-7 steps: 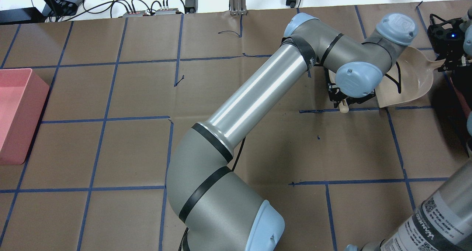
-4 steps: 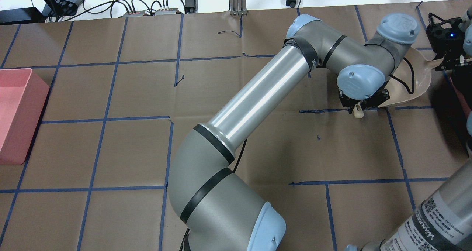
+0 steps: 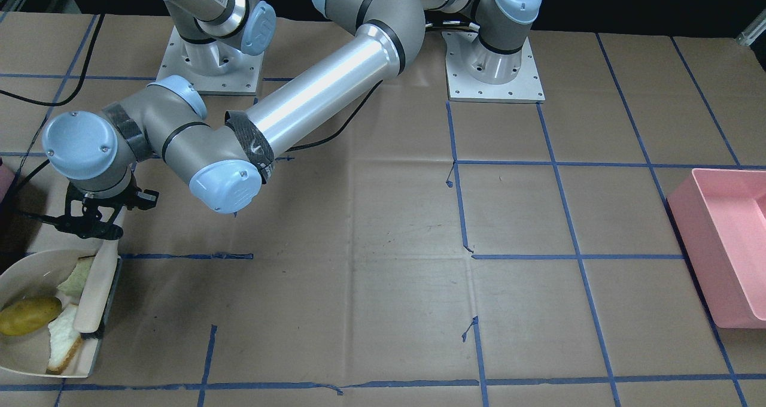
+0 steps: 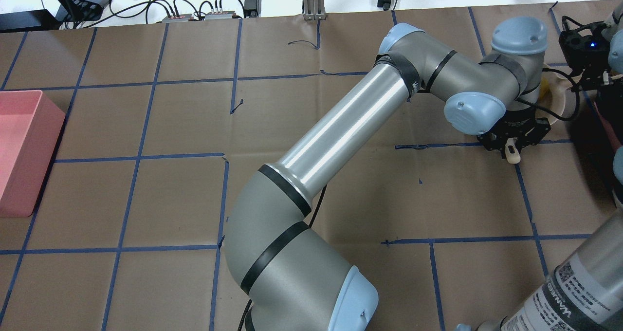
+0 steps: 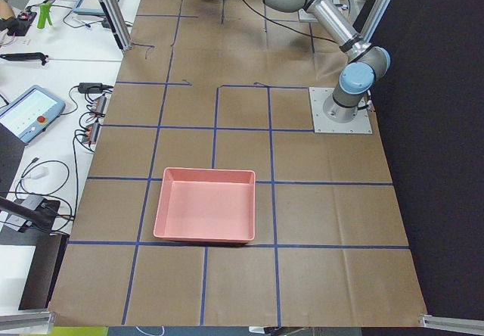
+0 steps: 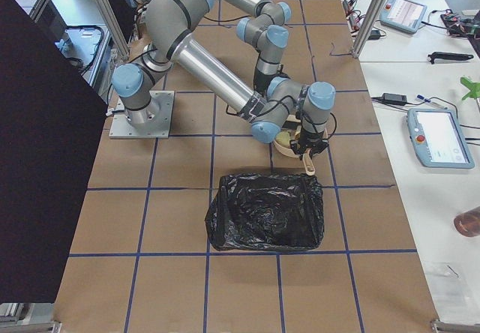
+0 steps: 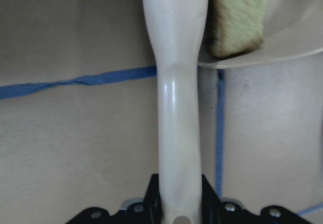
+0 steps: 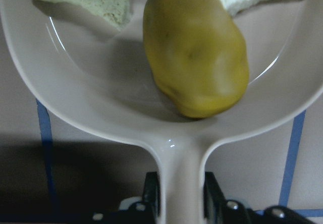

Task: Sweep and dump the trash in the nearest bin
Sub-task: 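Sweep the bread and potato into the dustpan with the left gripper's brush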

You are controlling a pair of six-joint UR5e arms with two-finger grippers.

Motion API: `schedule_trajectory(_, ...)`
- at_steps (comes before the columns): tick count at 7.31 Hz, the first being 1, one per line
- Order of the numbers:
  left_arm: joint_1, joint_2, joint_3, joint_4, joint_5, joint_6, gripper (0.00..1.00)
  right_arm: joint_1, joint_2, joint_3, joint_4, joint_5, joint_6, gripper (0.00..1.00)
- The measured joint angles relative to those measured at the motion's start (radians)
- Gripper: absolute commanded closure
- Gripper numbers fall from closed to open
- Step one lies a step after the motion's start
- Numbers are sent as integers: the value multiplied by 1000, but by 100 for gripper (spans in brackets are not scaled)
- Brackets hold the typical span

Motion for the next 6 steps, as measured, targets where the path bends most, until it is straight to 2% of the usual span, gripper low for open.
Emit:
schedule_trajectory(1, 0, -2, 2, 22, -51, -24, 100, 2, 0, 0, 1, 0, 0, 97)
schedule_trajectory(3, 0, 0, 2, 52, -94, -62, 100, 4, -2, -1, 3, 18, 1, 97)
schedule_trajectory(4, 1, 2, -1, 49, -87, -66, 100, 4, -3, -1, 4, 25, 2, 97)
schedule_trajectory(6, 12, 20, -6, 7, 1, -48, 100, 4, -4, -2, 6, 31, 2, 97)
